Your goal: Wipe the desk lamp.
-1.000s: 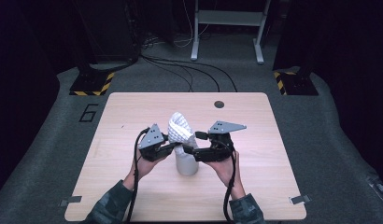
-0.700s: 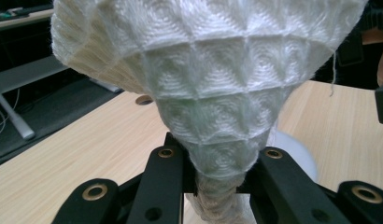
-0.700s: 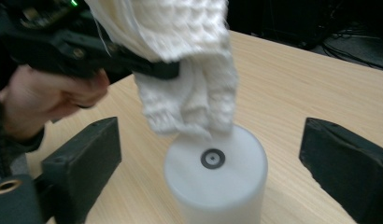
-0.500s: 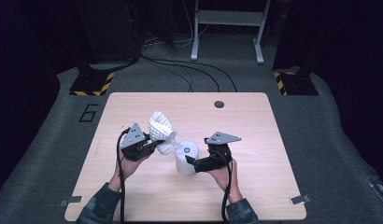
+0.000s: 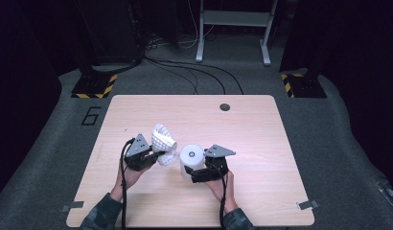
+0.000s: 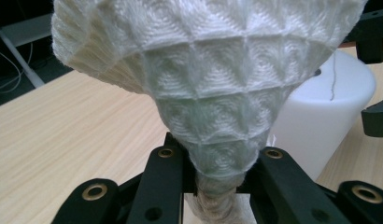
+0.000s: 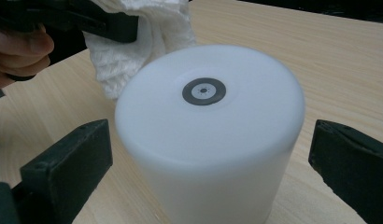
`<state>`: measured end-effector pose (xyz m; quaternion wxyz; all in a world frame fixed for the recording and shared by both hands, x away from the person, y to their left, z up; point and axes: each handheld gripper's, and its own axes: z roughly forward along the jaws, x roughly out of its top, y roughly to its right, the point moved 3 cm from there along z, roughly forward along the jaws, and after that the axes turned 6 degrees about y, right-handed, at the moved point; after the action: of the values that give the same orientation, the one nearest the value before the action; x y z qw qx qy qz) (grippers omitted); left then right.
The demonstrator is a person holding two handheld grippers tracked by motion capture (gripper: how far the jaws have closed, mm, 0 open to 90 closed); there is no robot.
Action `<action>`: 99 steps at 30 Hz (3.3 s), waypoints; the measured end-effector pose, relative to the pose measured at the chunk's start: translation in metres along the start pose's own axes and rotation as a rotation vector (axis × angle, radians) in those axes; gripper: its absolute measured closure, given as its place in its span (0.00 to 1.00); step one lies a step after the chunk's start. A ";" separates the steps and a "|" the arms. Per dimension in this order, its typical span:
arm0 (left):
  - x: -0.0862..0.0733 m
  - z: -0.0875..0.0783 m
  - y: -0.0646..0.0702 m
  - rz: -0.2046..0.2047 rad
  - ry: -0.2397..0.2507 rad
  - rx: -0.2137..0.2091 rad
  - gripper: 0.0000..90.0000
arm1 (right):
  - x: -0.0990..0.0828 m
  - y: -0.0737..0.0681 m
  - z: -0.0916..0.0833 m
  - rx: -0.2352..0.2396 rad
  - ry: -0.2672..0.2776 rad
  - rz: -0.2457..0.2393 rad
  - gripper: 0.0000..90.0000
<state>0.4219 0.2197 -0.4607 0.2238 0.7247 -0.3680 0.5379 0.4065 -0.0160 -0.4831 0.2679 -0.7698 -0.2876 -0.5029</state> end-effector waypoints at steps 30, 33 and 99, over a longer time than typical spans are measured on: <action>-0.022 0.037 0.020 0.119 -0.120 -0.105 0.88 | -0.011 -0.002 0.015 -0.019 0.026 -0.087 0.09; -0.025 0.040 0.022 0.148 -0.128 -0.098 0.89 | -0.011 -0.002 0.016 -0.021 0.027 -0.089 0.09; -0.051 0.050 0.032 0.155 -0.264 -0.117 0.89 | -0.010 -0.001 0.018 -0.019 -0.004 -0.086 0.09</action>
<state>0.4201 0.1780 -0.5278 0.1730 0.7443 -0.4796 0.4313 0.4135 -0.0043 -0.4983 0.2382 -0.7602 -0.3161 -0.5152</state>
